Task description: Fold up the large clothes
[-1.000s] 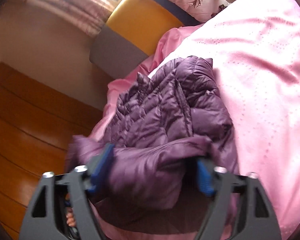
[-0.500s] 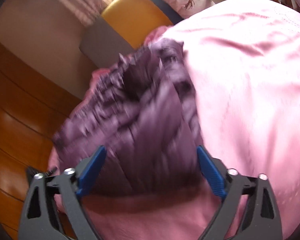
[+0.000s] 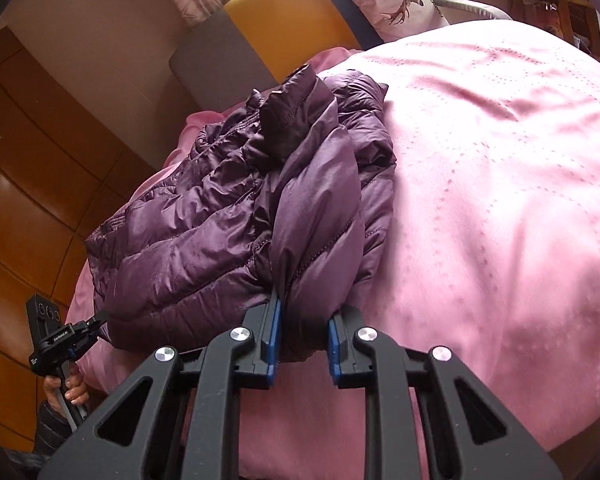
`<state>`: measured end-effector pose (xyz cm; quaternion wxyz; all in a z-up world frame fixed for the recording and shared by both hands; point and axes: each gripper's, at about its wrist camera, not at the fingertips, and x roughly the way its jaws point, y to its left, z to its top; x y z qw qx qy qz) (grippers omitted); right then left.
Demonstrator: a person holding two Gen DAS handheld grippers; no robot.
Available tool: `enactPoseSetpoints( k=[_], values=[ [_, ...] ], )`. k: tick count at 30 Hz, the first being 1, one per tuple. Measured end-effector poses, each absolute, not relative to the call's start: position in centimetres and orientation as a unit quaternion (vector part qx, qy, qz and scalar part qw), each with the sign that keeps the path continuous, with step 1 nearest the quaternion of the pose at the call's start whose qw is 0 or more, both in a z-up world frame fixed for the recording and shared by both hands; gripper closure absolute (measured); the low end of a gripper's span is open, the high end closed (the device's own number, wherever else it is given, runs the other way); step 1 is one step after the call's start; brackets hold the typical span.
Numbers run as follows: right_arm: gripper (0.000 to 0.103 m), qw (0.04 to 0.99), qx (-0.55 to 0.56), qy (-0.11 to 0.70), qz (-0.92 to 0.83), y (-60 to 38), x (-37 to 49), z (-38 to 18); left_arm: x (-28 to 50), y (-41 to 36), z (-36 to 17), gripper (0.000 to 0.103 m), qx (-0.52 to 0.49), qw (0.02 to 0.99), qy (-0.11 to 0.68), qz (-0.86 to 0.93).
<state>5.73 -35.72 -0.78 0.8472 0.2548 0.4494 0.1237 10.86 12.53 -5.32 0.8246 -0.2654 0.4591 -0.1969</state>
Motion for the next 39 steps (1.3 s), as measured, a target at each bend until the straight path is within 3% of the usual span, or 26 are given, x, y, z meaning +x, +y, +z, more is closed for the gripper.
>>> enactPoseSetpoints(
  k=[11,13,14,16,17,18,26,28,29,30,31,32,33,36,39],
  values=[
    [0.085,0.828,0.211,0.497,0.15,-35.7,-1.2,-1.0,2.1,13.4,-5.0,0.094,-0.272,0.808,0.483,-0.2],
    [0.075,0.832,0.198,0.497,0.15,-35.6,-1.1,-0.7,1.8,13.4,-5.0,0.093,-0.267,0.809,0.489,-0.185],
    [0.066,0.834,0.197,0.493,0.148,-35.7,-0.8,-0.4,1.9,13.6,-4.8,0.087,-0.265,0.811,0.488,-0.181],
    [0.053,0.842,0.204,0.478,0.142,-36.3,0.1,0.3,2.3,14.0,-3.9,0.065,-0.252,0.825,0.478,-0.164],
    [0.048,0.846,0.203,0.474,0.139,-36.3,0.4,0.7,2.5,14.3,-3.4,0.048,-0.25,0.832,0.469,-0.159],
    [0.041,0.853,0.194,0.468,0.13,-36.3,0.7,1.1,2.8,14.5,-2.9,0.041,-0.25,0.838,0.46,-0.155],
    [0.038,0.891,0.149,0.419,0.092,-35.5,6.7,2.6,7.1,14.5,-1.7,0.041,-0.242,0.854,0.434,-0.153],
    [0.043,0.896,0.127,0.417,0.088,-34.5,7.9,2.4,8.1,13.7,-2.2,0.041,-0.243,0.852,0.438,-0.152],
    [0.052,0.895,0.118,0.421,0.091,-33.9,8.3,2.1,8.6,13.4,-2.3,0.044,-0.243,0.849,0.441,-0.158],
    [0.06,0.893,0.113,0.426,0.094,-33.5,8.7,1.9,9.0,12.9,-2.2,0.058,-0.24,0.848,0.442,-0.165],
    [0.065,0.891,0.106,0.43,0.096,-33.1,8.9,1.7,8.9,12.4,-2.0,0.063,-0.229,0.851,0.442,-0.164],
    [0.076,0.891,0.098,0.432,0.098,-32.8,8.9,1.5,8.8,11.9,-1.7,0.07,-0.217,0.856,0.44,-0.163],
    [0.084,0.891,0.092,0.433,0.098,-32.4,8.8,1.4,8.7,11.4,-1.4,0.085,-0.203,0.862,0.434,-0.166],
    [0.092,0.896,0.085,0.425,0.096,-32.3,7.8,2.3,8.1,11.0,-0.9,0.099,-0.18,0.874,0.422,-0.159],
    [0.093,0.908,0.087,0.399,0.099,-32.7,6.4,4.9,7.5,11.2,0.0,0.101,-0.181,0.883,0.404,-0.158]
  ],
)
